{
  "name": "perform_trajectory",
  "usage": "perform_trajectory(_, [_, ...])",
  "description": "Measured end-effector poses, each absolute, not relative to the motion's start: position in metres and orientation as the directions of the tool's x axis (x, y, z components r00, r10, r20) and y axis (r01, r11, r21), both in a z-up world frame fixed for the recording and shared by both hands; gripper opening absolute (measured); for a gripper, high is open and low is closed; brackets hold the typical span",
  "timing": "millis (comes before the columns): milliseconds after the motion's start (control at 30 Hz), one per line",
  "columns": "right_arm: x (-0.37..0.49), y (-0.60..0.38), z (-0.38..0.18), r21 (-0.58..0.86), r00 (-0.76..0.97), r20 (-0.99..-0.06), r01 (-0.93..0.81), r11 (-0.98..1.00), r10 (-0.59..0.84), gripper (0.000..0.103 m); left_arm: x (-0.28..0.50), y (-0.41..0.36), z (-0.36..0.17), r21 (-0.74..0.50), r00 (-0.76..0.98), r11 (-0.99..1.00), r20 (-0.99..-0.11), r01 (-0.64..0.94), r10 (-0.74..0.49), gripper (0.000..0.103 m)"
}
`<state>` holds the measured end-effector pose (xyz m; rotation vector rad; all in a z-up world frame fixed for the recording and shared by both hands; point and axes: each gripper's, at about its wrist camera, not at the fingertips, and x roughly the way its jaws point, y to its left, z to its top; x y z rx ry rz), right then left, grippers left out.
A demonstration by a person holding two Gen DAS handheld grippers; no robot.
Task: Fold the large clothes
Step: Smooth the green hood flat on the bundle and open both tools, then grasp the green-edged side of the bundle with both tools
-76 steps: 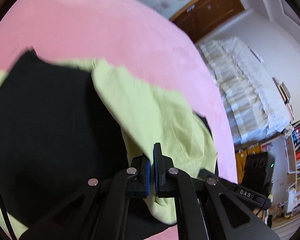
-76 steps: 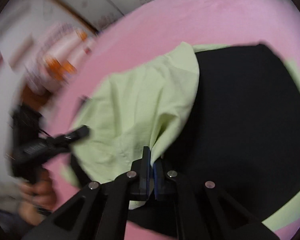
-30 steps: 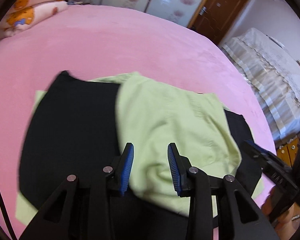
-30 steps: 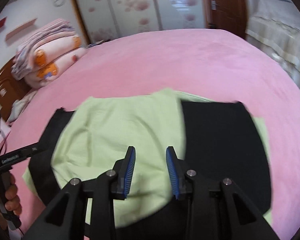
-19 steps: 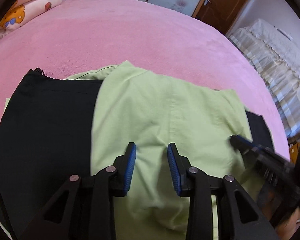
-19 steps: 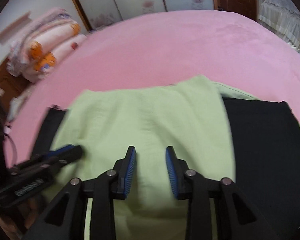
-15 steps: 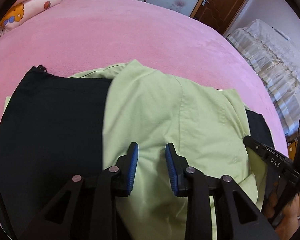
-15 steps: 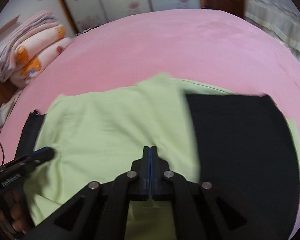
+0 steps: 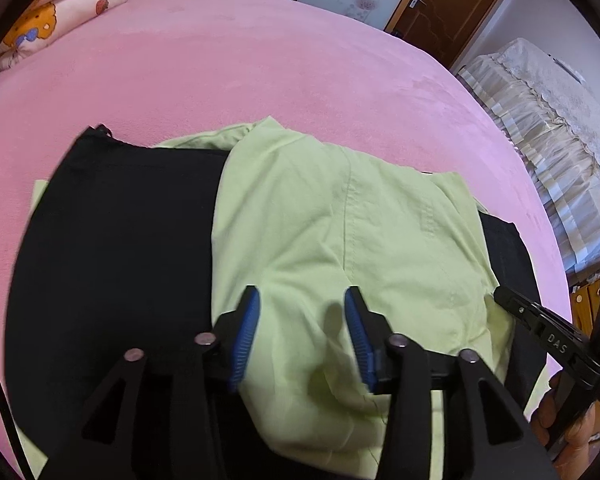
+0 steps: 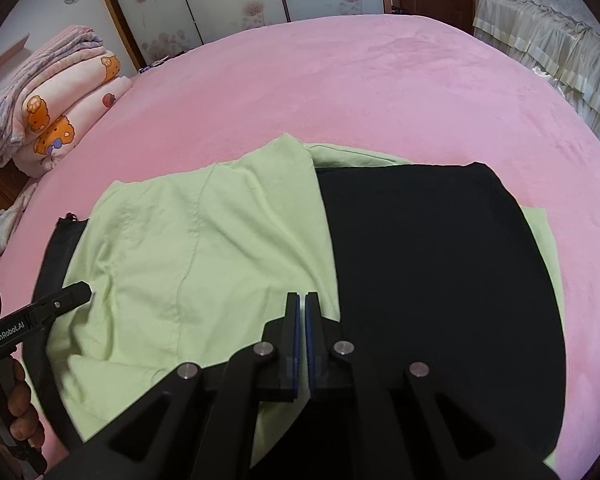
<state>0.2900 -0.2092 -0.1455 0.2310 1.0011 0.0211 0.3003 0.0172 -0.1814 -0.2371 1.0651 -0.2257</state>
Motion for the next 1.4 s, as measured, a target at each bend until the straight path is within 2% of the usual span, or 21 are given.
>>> perform_trajectory(133, [0.274, -0.206, -0.129, 0.220, 0.552, -0.822, 0.088, 0.972, 0.136, 0.002, 0.283, 0.019, -0.163, -0.270, 0.482, 0.960, -0.834, 0.070, -0.269, 0.056])
perform_trajectory(400, [0.238, -0.193, -0.087, 0.192, 0.591, -0.800, 0.096, 0.977, 0.099, 0.004, 0.242, 0.024, -0.122, -0.235, 0.499, 0.967, -0.829, 0.101, -0.253, 0.057])
perform_trajectory(567, [0.209, -0.185, -0.063, 0.176, 0.612, -0.787, 0.108, 0.978, 0.074, 0.027, 0.211, 0.026, -0.097, -0.216, 0.507, 0.973, -0.831, 0.085, -0.228, 0.062])
perform_trajectory(1000, [0.133, -0.163, -0.046, 0.160, 0.642, -0.764, 0.091, 0.983, 0.065, 0.030, 0.123, 0.042, -0.072, -0.208, 0.509, 0.978, -0.841, 0.009, -0.183, 0.069])
perform_trajectory(1100, [0.119, -0.159, -0.048, 0.162, 0.648, -0.759, 0.093, 0.982, 0.064, 0.037, 0.106, 0.048, -0.075, -0.195, 0.506, 0.981, -0.846, -0.002, -0.167, 0.069])
perform_trajectory(1167, [0.110, -0.157, -0.050, 0.174, 0.652, -0.754, 0.088, 0.981, 0.075, 0.048, 0.096, 0.051, -0.078, -0.187, 0.504, 0.982, -0.849, -0.010, -0.156, 0.069])
perform_trajectory(1200, [0.106, -0.155, -0.052, 0.177, 0.655, -0.751, 0.086, 0.980, 0.078, 0.050, 0.093, 0.053, -0.080, -0.182, 0.503, 0.983, -0.851, -0.014, -0.150, 0.069])
perform_trajectory(1400, [0.088, -0.143, -0.064, 0.167, 0.673, -0.735, 0.061, 0.984, 0.083, 0.052, 0.071, 0.056, -0.097, -0.178, 0.498, 0.984, -0.855, -0.012, -0.148, 0.070])
